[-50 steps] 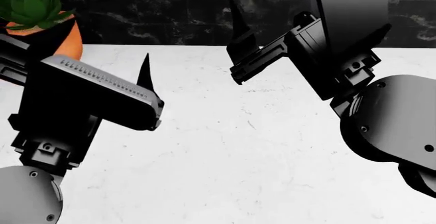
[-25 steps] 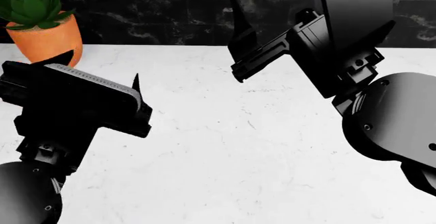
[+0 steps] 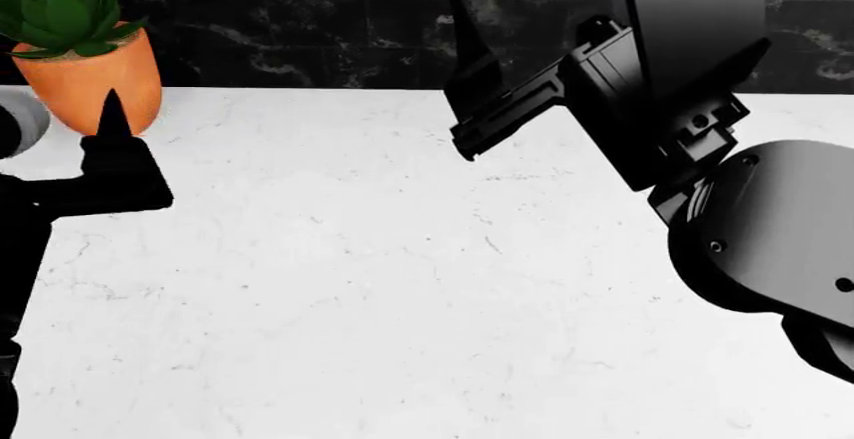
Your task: Pick the garlic, garlic from the counter and place them in the cabinet. Then close the cabinet.
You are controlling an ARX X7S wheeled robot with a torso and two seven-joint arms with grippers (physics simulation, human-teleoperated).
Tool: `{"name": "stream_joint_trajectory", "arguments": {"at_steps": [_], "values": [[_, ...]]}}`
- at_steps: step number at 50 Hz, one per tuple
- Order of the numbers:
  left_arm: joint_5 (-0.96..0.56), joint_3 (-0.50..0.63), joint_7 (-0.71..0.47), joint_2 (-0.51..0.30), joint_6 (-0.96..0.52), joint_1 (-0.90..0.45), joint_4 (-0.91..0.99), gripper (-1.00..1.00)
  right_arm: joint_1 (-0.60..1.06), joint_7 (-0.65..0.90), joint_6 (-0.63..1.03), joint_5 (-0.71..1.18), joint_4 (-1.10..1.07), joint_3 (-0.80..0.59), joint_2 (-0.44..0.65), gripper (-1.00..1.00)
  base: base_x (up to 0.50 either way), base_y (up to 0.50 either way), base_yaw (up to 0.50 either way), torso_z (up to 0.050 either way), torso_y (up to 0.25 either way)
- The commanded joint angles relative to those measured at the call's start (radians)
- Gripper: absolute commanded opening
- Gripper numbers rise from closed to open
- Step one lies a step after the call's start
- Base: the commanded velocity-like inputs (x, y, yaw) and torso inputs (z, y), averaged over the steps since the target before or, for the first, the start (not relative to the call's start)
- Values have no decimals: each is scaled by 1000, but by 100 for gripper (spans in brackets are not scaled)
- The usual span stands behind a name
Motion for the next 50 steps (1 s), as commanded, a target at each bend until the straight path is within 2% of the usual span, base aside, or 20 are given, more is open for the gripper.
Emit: {"name": "stream_joint_trajectory", "arguments": {"at_steps": [1,19,31,42,50], "values": [[-62,-135,-46,-31,76,73,-10,100,10,-5,5,1,3,4,-6,100,0,0,0,0,0],[-194,-227,-73,-56,115,64,-66,100,32,-8,21,11,0,12,-9,100,0,0,0,0,0],[-287,-200,-118,-113,106,-87,-72,100,26,-10,17,2,4,11,-13,100,0,0,0,0,0],[-371,-96,-164,-154,69,-305,-85,100,27,-8,19,3,2,14,-18,100,0,0,0,0,0],[-406,-50,-181,-162,47,-405,-100,100,25,-14,17,-2,7,14,-19,100,0,0,0,0,0]]}}
